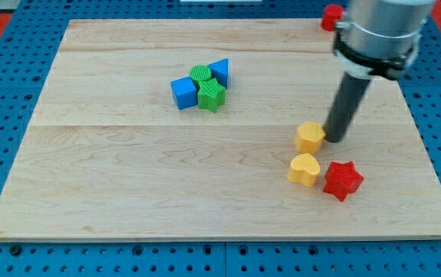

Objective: Slide the yellow hexagon towards the yellow heart and red star

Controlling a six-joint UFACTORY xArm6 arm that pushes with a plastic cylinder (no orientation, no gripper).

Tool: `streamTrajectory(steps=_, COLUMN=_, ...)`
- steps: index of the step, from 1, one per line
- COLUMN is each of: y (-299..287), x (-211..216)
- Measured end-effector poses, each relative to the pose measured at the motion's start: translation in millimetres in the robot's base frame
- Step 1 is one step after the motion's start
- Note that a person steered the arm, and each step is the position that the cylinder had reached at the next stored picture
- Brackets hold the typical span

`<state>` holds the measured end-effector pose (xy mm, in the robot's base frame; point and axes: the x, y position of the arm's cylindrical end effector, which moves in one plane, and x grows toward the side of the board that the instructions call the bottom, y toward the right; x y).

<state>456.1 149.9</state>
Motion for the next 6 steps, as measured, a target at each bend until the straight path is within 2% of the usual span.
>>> streamTrajectory(steps=1, y=-11, x=-26)
streamTrajectory(steps=3, y=-57, x=11)
streamTrajectory(steps=4, y=-53, x=38)
streamTrajectory(steps=6, y=-36, x=43)
